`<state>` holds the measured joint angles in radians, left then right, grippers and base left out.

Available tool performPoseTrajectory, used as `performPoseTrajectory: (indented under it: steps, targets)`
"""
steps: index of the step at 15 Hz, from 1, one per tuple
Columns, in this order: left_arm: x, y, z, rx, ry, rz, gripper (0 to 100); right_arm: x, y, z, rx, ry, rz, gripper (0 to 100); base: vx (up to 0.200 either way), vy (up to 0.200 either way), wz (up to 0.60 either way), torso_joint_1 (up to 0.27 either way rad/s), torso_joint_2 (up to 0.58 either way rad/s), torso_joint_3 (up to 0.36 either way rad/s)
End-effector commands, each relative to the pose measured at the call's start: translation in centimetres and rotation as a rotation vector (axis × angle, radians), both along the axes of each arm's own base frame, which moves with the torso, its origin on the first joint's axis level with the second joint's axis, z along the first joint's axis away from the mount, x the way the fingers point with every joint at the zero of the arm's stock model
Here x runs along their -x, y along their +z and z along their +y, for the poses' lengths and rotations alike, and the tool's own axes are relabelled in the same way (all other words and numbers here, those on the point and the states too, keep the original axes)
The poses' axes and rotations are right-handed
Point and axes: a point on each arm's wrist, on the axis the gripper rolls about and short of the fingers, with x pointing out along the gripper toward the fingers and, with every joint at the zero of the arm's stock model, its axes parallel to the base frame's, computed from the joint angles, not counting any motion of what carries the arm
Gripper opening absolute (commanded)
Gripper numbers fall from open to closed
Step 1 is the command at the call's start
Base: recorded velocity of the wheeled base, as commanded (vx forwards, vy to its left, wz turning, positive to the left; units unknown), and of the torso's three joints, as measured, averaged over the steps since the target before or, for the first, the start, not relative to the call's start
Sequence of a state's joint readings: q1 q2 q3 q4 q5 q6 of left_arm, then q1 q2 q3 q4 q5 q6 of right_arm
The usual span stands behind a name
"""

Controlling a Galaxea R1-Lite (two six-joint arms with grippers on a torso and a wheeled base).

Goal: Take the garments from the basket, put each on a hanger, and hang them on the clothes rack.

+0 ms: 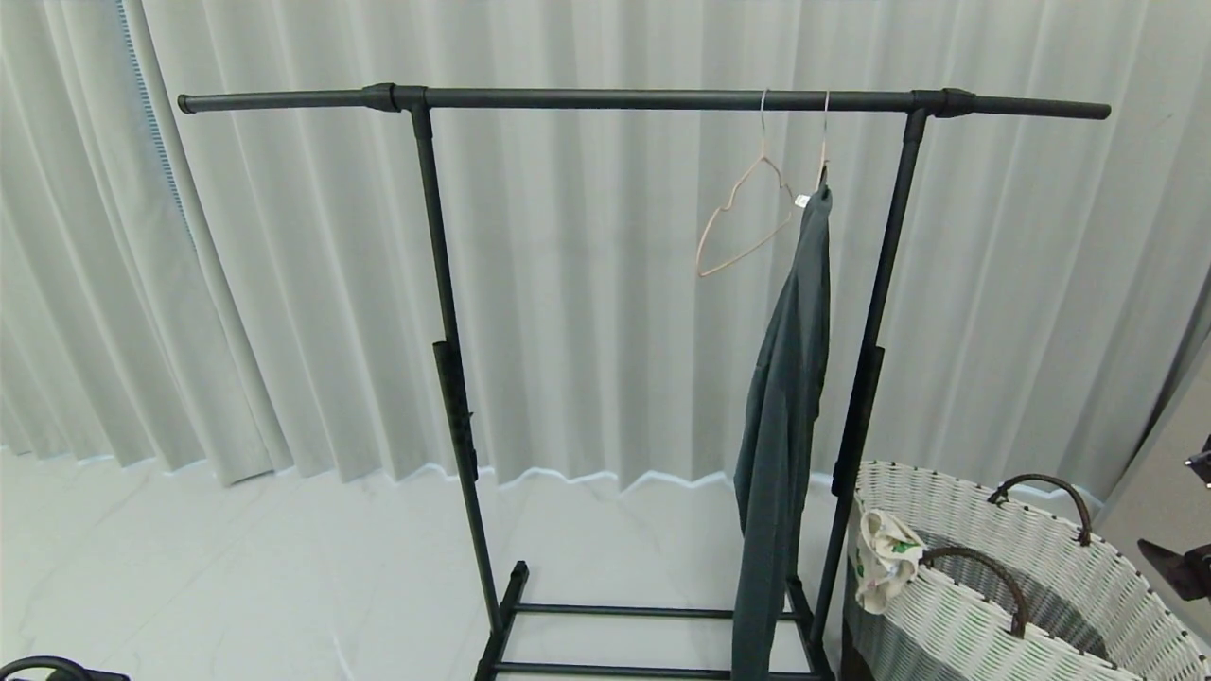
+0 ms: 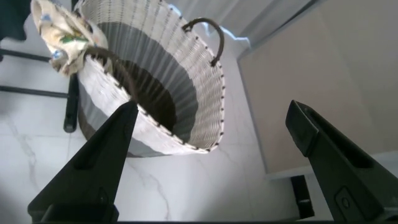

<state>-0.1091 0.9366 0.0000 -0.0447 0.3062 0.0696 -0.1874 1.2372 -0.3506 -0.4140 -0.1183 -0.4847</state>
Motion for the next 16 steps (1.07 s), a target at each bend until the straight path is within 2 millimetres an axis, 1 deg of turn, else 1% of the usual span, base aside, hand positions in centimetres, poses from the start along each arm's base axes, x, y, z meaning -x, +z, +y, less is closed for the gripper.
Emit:
performPoseTrajectory:
  steps: [1,3,5,7,13,16]
  targets:
    - [0.0,0.0,0.0,0.000,-0.001,0.002,100,-0.2,-0.1,0.0,-0.002,0.000,0.009,100,0.000,0.000,0.00,-0.212,0.36,0.198]
    - [0.0,0.0,0.0,0.000,-0.001,0.002,100,-0.2,-0.3,0.0,-0.005,0.001,0.014,100,0.000,0.000,0.00,-0.173,0.39,0.166]
    - [0.0,0.0,0.0,0.000,-0.001,0.002,100,-0.3,-0.3,0.2,-0.003,0.016,0.018,100,0.000,0.000,0.00,-0.049,0.17,0.073]
    - [0.0,0.0,0.0,0.000,-0.002,0.002,100,-0.3,-0.4,0.4,-0.003,0.027,0.023,100,0.200,0.000,0.00,-0.024,0.06,0.036]
    - [0.0,0.0,0.0,-0.001,-0.003,-0.005,100,0.1,-1.9,1.0,-0.016,0.064,0.086,100,0.200,0.000,0.00,-0.002,0.01,0.029]
    - [0.0,0.0,0.0,0.000,-0.007,-0.003,100,-0.9,-3.2,2.3,-0.022,0.148,0.155,100,0.200,0.000,0.00,0.001,0.00,0.004]
